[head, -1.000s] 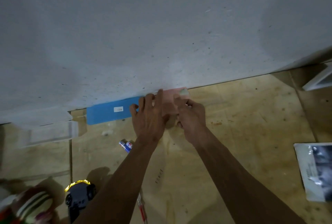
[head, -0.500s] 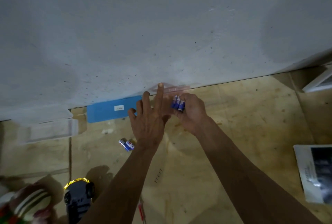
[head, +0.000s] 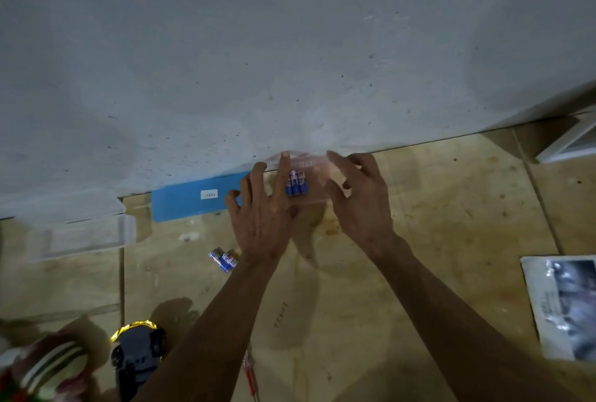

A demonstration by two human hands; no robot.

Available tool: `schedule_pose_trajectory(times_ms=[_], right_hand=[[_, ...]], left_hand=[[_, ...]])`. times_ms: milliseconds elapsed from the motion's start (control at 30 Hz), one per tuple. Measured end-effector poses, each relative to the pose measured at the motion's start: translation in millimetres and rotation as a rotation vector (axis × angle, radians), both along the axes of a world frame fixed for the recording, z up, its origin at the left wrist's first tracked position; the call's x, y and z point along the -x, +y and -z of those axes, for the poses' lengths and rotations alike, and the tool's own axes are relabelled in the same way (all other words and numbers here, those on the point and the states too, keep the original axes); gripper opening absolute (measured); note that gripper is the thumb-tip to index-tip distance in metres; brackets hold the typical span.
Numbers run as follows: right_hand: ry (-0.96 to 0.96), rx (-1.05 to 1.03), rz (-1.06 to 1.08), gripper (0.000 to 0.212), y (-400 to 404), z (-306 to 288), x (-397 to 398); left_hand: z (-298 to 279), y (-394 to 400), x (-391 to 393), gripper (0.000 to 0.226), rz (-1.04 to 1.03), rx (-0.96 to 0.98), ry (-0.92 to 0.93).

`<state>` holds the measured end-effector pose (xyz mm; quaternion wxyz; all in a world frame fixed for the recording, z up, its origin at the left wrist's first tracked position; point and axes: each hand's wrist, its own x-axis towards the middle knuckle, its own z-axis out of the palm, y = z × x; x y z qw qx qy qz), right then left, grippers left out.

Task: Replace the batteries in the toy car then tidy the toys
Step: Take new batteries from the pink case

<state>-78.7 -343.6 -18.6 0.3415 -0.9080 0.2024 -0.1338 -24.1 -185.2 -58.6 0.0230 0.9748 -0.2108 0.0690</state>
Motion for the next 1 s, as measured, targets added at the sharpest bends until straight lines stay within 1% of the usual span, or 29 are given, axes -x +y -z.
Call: schedule_pose_trajectory(times_ms=[67,133,167,200,267,333,533,700,800,900,1000], right_hand=[[-0.001,0.131,-0.137,0.024,-9.3,6.6,2.0],[0.034,0.203,-0.232,0.02,-14.4,9.5,4.0],[0.066,0.235,-0.278,0.017,-16.5,11.9,5.4],[0.104,0.265,-0.313,0.02,-17.9,15.0,6.3],[0.171,0.312,-0.366,0.036,-19.7,19.7,7.1],[0.188,0.355,-0.394,0.041,-20.4,22.1,7.5],[0.161,0.392,-0.347,0.037,-13.0,34.8,7.9],[0.284,0.393,-0.316,0.044,-6.8,38.0,7.4],[0.384,0.486,-0.288,0.041,-3.6,30.4,5.8],[0.469,0.539,-0.245,0.038,3.7,22.8,5.8],[0.556,0.544,-0.232,0.043,12.4,10.9,7.3]], left_hand=[[0.3,-0.1,0.8,0.068,0.026,0.038,-0.006],[3.2,2.3,1.9,0.051,0.049,0.043,-0.023],[4.9,3.7,2.1,0.047,0.059,0.036,-0.035],[6.8,4.9,2.0,0.044,0.069,0.033,-0.041],[9.9,6.5,1.1,0.04,0.085,0.043,-0.048],[11.9,7.8,0.2,0.039,0.088,0.046,-0.05],[15.7,11.5,-1.7,0.042,0.108,0.007,0.006],[8.8,9.3,-4.0,0.04,0.102,-0.023,0.088],[-1.1,5.1,-2.0,0.036,0.067,-0.05,0.149],[-14.4,0.6,0.1,0.036,0.018,-0.107,0.277],[-25.7,5.7,-1.7,0.043,0.007,-0.134,0.384]])
